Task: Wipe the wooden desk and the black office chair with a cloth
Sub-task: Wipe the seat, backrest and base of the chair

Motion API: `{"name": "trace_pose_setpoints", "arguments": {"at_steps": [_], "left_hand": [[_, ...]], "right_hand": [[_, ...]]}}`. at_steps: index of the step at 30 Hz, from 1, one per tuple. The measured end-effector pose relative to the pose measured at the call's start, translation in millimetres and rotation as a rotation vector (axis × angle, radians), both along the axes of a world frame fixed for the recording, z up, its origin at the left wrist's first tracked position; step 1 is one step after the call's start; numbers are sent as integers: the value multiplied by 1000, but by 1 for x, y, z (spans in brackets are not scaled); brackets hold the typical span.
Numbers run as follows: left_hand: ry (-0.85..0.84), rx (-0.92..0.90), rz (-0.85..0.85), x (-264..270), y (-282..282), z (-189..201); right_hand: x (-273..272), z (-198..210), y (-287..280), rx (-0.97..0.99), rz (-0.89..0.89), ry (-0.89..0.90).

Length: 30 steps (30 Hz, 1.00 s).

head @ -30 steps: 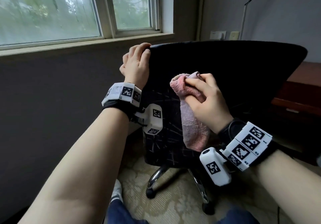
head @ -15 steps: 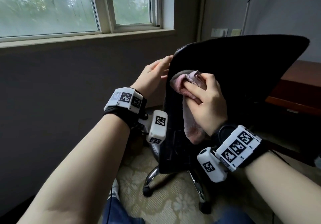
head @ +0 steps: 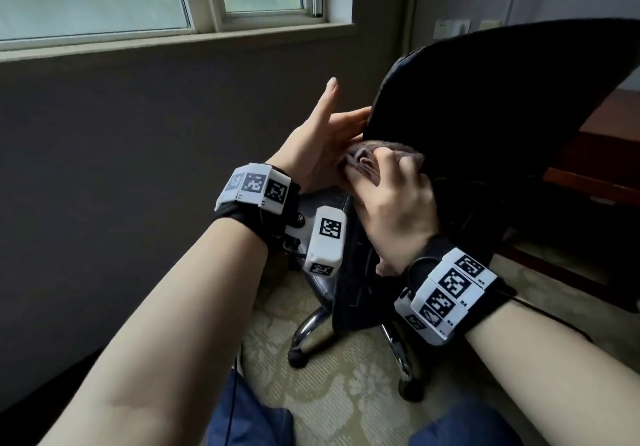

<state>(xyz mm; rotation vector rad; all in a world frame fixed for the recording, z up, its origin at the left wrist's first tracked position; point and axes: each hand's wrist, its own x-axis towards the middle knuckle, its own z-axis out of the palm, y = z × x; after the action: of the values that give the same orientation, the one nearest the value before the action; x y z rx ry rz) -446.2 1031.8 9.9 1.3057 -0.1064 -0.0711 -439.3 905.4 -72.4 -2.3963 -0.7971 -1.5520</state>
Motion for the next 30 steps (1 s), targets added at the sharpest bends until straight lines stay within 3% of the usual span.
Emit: {"name": "trace_pose_setpoints", "arguments": {"at_steps": [4, 14, 21, 23, 25, 27, 30], "left_hand": [[-18, 26, 55, 1, 1, 0], [-138, 198, 204, -2, -3, -2], [-153, 212, 270, -12, -14, -5], [-176, 198, 275, -15, -17, -7], [-244, 179, 284, -17, -21, -14], [-357, 237, 353, -14, -24, -21], [-479, 419, 475, -6, -28, -29]], "right_hand": [[2, -13, 1, -122, -90, 36], [-6, -57, -11, -358, -8, 190], [-21, -50, -18, -428, 86, 553], [-25, -50, -29, -390, 32, 731], [-25, -50, -47, -365, -32, 780], [-30, -39, -63, -262, 21, 748], [-27, -26, -79, -53, 183, 556]]}}
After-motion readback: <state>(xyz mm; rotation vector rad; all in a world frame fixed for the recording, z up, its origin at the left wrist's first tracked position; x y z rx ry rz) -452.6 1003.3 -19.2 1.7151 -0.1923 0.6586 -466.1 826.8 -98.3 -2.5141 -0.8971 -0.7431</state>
